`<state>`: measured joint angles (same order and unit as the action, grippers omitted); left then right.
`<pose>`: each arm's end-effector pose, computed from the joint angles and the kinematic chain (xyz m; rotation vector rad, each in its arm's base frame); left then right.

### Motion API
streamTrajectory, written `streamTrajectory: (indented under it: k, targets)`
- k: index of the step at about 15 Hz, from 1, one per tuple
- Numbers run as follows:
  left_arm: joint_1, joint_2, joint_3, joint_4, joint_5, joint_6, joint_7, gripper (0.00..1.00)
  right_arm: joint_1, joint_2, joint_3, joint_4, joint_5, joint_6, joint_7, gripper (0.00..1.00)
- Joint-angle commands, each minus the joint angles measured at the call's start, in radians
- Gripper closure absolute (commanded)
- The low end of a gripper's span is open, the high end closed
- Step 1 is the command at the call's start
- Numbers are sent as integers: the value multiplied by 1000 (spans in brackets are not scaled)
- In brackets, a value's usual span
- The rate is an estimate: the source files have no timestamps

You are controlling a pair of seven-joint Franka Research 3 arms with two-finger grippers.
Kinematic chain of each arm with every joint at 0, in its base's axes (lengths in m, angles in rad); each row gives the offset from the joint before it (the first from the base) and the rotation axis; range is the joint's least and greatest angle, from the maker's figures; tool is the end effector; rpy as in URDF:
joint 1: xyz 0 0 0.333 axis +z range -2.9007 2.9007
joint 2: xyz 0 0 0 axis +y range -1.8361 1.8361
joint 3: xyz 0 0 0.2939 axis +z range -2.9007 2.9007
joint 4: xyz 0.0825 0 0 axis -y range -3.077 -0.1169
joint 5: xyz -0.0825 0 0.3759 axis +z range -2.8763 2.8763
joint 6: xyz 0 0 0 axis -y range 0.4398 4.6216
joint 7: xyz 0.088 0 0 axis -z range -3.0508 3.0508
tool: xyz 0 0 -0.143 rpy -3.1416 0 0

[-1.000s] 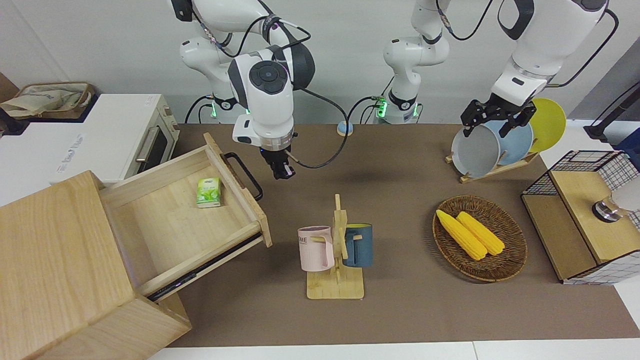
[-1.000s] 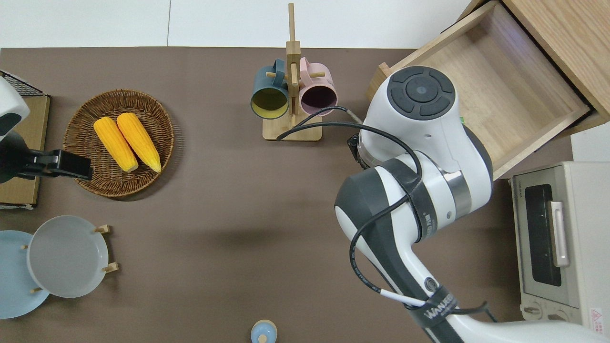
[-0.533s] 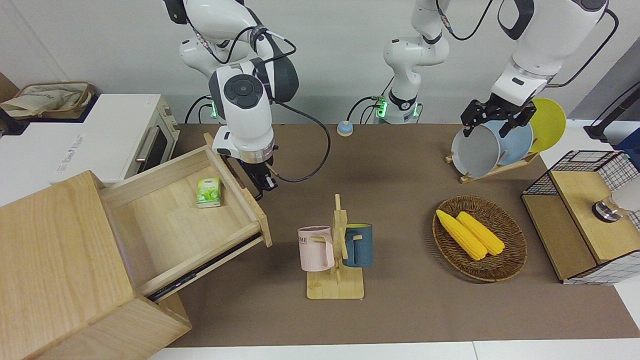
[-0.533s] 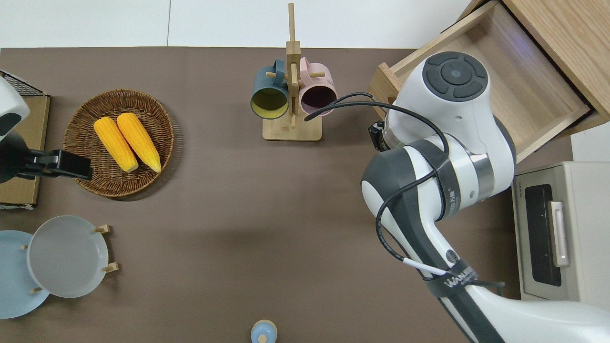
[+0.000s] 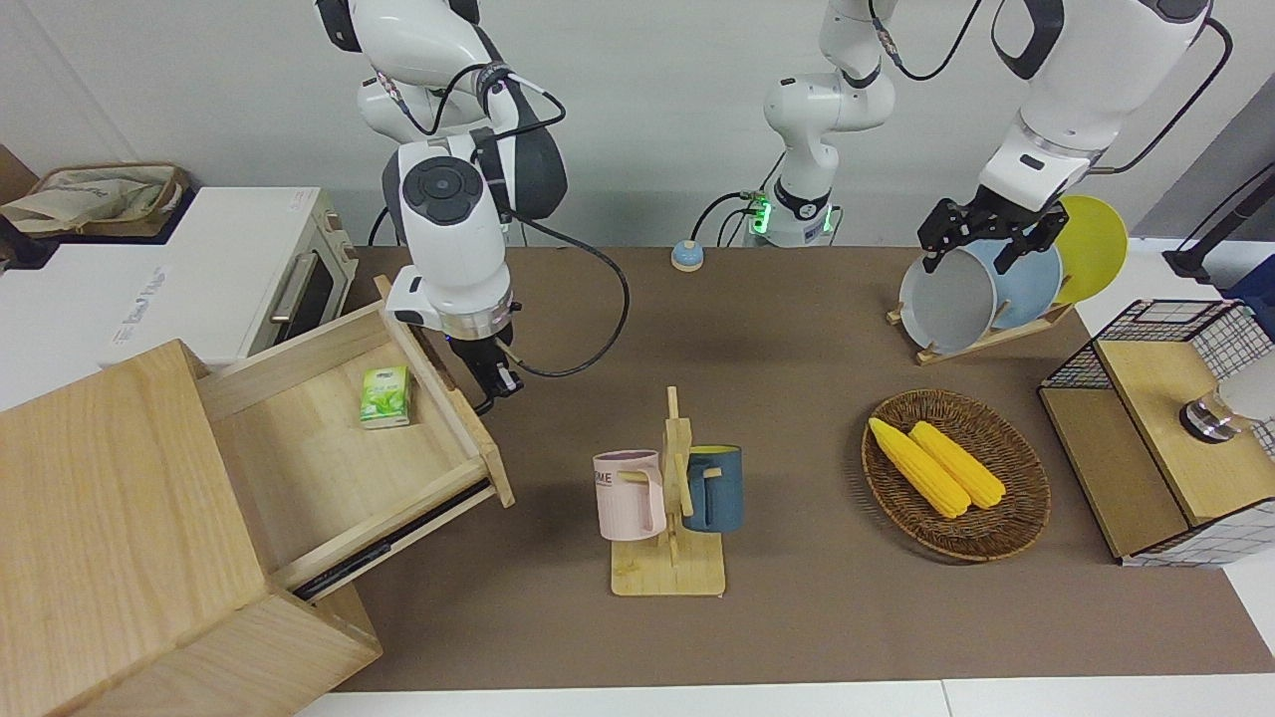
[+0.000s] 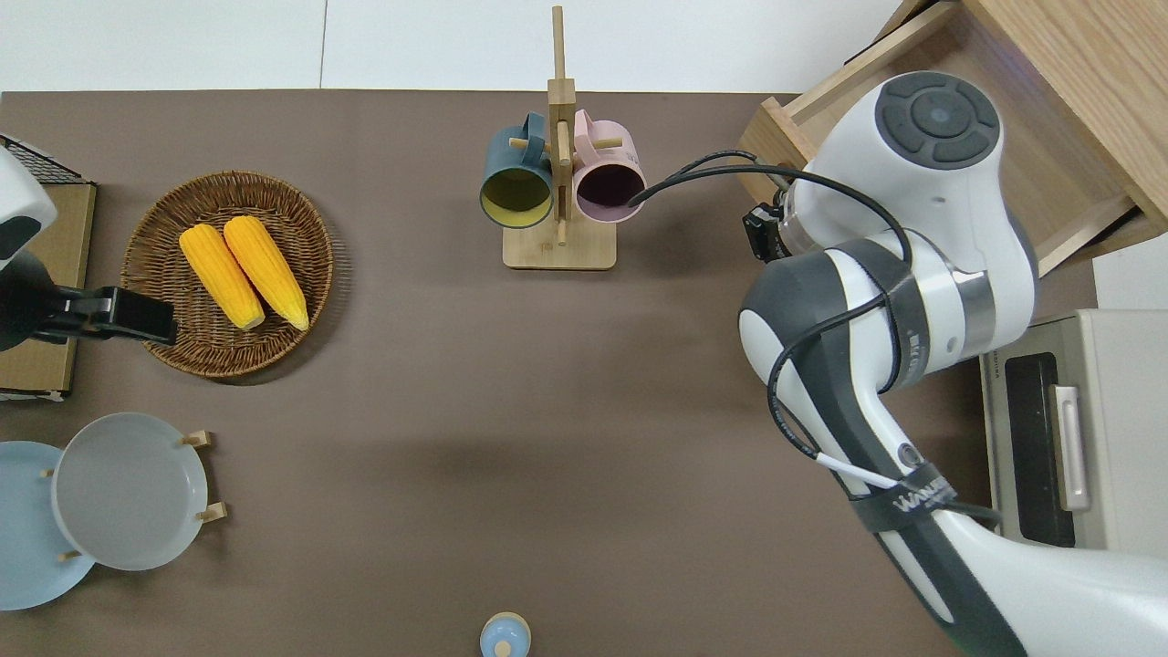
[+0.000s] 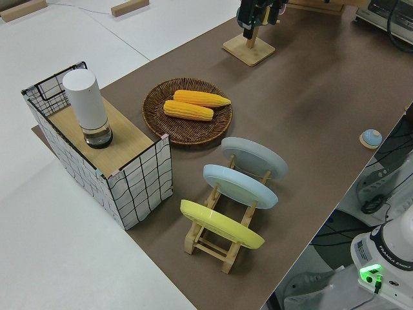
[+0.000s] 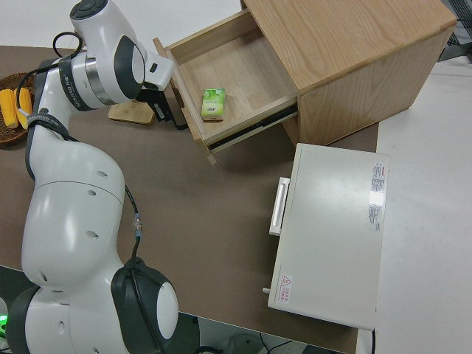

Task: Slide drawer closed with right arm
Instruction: 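Push the drawer front with the right arm, sliding it away from the robot, then continue pushing the drawer fully shut with the right gripper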

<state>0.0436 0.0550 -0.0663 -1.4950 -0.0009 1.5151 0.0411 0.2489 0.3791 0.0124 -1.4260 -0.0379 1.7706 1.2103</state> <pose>0.5554 -0.0118 0.5663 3.1347 -0.1000 -0.0545 0.6325 0.1633 0.4226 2.7577 -1.4037 -0.0059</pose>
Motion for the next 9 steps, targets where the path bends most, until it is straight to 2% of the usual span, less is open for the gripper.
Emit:
streamTrajectory:
  k: [1,3,9]
  targets:
    - [-7,-4,0,10,18,-18,-10,7,-66,24,12,50,-20,-8,-79,1000]
    - [-7,-4,0,10,18,-18,-10,7,-91,24,9,56,-20,-8,-116,1000]
    - [-7,-4,0,9,18,-18,-10,7,-167,38,11,82,-20,-3,-124,1000]
